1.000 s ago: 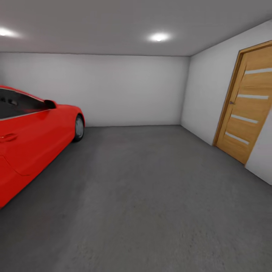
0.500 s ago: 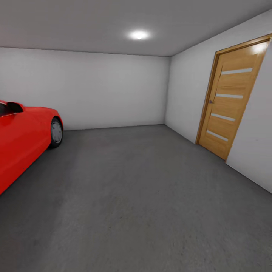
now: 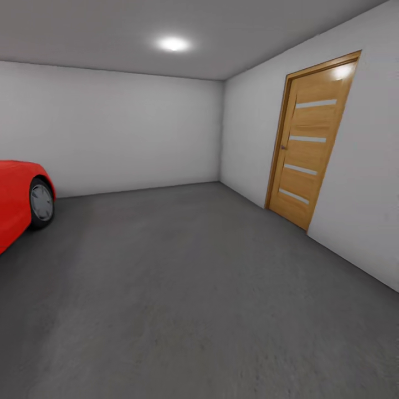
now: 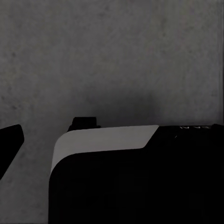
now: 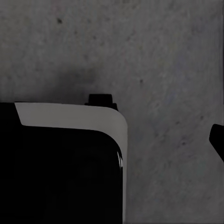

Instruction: Move the two storage containers from the living room to the garage. In the garage, place one container on the floor and stack the other container on top of it (either order is fine).

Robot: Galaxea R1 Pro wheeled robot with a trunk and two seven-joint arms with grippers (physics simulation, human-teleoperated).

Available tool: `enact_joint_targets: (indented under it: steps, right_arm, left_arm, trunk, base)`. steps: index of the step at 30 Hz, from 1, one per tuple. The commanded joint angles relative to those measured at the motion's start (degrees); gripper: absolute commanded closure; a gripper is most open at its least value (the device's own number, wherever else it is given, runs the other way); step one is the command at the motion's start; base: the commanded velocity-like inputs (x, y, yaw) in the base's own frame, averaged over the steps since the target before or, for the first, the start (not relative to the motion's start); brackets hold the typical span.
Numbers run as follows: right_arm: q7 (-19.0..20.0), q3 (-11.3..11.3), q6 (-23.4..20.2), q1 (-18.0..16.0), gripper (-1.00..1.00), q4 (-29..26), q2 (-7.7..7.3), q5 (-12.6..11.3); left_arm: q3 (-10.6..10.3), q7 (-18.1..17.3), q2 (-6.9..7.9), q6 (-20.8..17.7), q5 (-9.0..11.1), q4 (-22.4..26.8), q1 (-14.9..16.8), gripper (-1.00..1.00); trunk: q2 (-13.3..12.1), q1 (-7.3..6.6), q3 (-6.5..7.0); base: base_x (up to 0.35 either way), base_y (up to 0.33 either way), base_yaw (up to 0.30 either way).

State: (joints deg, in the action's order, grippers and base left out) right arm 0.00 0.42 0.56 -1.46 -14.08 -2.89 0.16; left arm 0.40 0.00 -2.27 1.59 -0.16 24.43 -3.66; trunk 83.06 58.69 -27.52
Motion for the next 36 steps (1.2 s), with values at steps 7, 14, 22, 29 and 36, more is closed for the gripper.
enact_joint_targets:
  steps: [7, 14, 22, 29, 36]
  right_arm:
    - [0.0, 0.09, 0.06, -0.03, -1.0, 0.01, -0.01, 0.08]
    - [0.0, 0.1, 0.06, -0.03, -1.0, 0.01, -0.01, 0.1]
    - [0.0, 0.11, 0.06, -0.03, -1.0, 0.01, -0.01, 0.1]
    - [0.0, 0.11, 0.06, -0.03, -1.0, 0.01, -0.01, 0.1]
    - [0.0, 0.11, 0.06, -0.03, -1.0, 0.01, -0.01, 0.1]
  left_arm:
    - [0.04, 0.0, -0.01, 0.08, -0.02, 0.09, -0.03, -1.0]
    - [0.04, 0.0, -0.01, 0.08, -0.02, 0.09, -0.03, -1.0]
    - [0.04, 0.0, -0.01, 0.08, -0.02, 0.09, -0.03, -1.0]
    - [0.04, 0.0, -0.01, 0.08, -0.02, 0.09, -0.03, -1.0]
    - [0.04, 0.0, -0.01, 0.08, -0.02, 0.09, -0.03, -1.0]
  trunk:
    - [0.02, 0.04, -0.17]
    - [0.02, 0.04, -0.18]
    - [0.02, 0.04, -0.18]
    - [0.02, 0.04, -0.18]
    - [0.02, 0.04, -0.18]
  base:
    - [0.347, 0.006, -0.095]
    - [0.347, 0.056, -0.012]
    - [0.347, 0.07, -0.002]
    - [0.347, 0.072, 0.0]
    - [0.347, 0.073, 0.0]
